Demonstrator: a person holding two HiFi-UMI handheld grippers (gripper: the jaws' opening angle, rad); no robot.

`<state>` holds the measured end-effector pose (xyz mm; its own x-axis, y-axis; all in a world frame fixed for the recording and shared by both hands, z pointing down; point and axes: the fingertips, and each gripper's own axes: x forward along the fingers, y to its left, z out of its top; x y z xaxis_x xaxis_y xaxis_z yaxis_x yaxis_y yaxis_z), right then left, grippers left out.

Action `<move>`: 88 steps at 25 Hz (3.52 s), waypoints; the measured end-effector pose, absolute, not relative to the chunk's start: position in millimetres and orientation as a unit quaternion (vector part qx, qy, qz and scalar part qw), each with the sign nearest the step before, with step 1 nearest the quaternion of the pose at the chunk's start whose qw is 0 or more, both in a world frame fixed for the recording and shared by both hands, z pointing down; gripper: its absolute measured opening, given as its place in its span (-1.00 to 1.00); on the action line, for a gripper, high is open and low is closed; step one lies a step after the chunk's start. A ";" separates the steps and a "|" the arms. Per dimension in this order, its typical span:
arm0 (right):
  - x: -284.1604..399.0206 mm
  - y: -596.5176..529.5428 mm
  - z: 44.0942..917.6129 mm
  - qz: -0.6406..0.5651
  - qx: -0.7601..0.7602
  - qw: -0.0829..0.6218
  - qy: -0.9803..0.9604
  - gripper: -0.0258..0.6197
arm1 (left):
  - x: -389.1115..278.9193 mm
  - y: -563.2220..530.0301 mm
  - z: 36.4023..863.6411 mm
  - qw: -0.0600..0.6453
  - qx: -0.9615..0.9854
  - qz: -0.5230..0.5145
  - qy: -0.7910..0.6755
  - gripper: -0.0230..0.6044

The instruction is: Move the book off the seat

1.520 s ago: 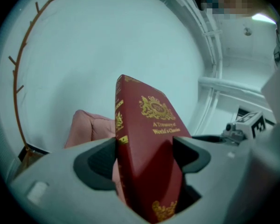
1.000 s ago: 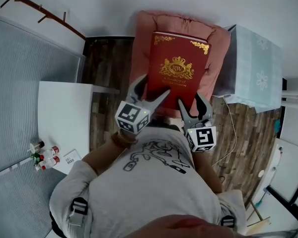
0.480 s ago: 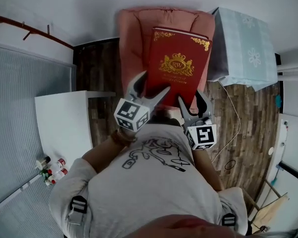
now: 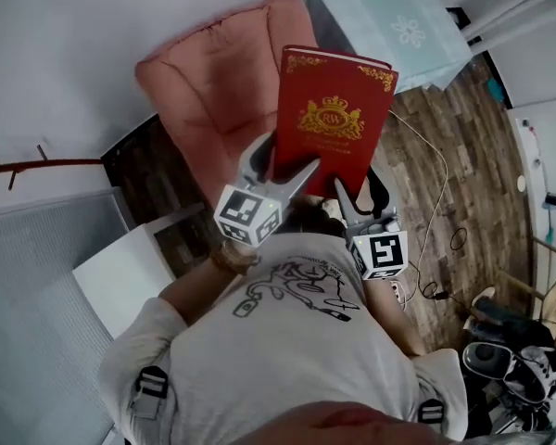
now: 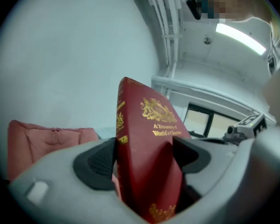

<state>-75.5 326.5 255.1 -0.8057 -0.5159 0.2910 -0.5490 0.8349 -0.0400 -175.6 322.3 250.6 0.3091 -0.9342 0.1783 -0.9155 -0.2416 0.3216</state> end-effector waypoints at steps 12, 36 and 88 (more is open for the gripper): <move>122.8 271.9 258.5 0.093 0.432 0.111 -0.890 -0.16 | 29.8 233.2 249.4 0.181 0.874 0.016 -0.451 0.26; 344.4 202.4 265.8 0.099 0.486 0.095 -0.863 -0.16 | 258.1 149.6 255.2 0.175 0.904 0.033 -0.388 0.26; 145.7 -252.2 292.9 0.077 0.141 0.126 -0.979 -0.16 | 45.9 -230.9 289.5 0.219 0.689 -0.043 -0.689 0.26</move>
<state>145.7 -252.2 292.9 -0.9286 -0.2560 0.2688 -0.2949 0.9485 -0.1154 45.9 -230.9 289.5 0.0457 -0.9690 0.2429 -0.9318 0.0463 0.3600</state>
